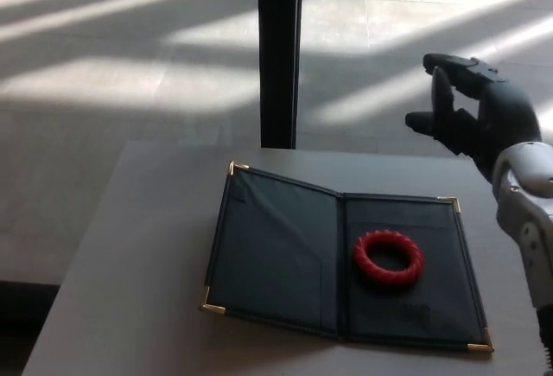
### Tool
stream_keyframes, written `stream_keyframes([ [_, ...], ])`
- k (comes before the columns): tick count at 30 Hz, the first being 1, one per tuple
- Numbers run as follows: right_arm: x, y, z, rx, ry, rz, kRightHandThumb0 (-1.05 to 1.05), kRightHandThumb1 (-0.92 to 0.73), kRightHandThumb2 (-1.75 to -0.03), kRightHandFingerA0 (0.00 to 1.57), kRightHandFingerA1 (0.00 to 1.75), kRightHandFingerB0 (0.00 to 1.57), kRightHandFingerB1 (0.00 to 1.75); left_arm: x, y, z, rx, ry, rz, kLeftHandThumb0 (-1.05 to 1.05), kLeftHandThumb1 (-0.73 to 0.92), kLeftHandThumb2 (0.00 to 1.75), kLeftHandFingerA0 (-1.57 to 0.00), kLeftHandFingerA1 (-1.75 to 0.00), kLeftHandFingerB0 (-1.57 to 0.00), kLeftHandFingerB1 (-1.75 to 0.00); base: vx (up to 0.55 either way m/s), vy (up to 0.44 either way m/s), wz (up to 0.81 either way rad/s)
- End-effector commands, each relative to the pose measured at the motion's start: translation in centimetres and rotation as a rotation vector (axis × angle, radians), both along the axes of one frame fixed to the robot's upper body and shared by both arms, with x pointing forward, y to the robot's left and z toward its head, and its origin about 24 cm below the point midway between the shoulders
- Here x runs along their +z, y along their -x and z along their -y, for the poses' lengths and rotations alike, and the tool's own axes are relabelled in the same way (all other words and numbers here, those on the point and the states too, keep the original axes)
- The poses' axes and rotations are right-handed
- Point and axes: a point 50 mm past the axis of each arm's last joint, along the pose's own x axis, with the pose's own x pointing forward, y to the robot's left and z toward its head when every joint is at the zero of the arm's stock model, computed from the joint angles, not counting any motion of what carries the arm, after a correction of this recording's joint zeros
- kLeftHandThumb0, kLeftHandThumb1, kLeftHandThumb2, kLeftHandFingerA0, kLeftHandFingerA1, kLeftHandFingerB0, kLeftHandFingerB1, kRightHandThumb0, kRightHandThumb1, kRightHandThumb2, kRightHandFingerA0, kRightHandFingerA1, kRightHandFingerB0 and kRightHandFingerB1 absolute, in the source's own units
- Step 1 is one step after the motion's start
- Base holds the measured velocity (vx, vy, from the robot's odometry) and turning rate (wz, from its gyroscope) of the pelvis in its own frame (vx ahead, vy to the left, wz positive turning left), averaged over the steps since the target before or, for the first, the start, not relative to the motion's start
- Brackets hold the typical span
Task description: There is a diary kept infront of the robot and the robot uses its right hand to grab its cover and puses it to the left to open it.
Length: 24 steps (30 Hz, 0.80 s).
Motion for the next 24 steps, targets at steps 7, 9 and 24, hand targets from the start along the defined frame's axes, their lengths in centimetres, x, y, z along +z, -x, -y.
stream_keyframes([
  [7,-0.1,7.5,17.1,-0.409,-0.221,0.111,-0.61,-0.92,-0.71,0.38,0.54,0.26,0.42,0.1,1.1,-0.8,0.037,0.011,0.004,-0.83,0.92,1.60,-0.57,-1.21,-0.17,-0.94,0.00,0.000,0.00],
  [9,0.0,8.5,18.7,-0.465,-0.245,0.142,-0.60,-0.92,-0.69,0.38,0.55,0.26,0.44,0.2,1.2,-1.0,0.039,0.004,0.000,-0.83,0.92,1.61,-0.57,-1.21,-0.16,-0.93,0.00,0.000,0.00],
  [24,-6.4,21.7,25.8,-0.924,-0.362,0.190,-0.84,-0.87,-0.66,0.61,0.83,0.46,0.73,-0.1,1.8,-0.9,0.048,0.002,-0.012,-0.84,0.92,1.61,-0.64,-1.25,-0.30,-1.01,0.00,0.000,0.00],
])
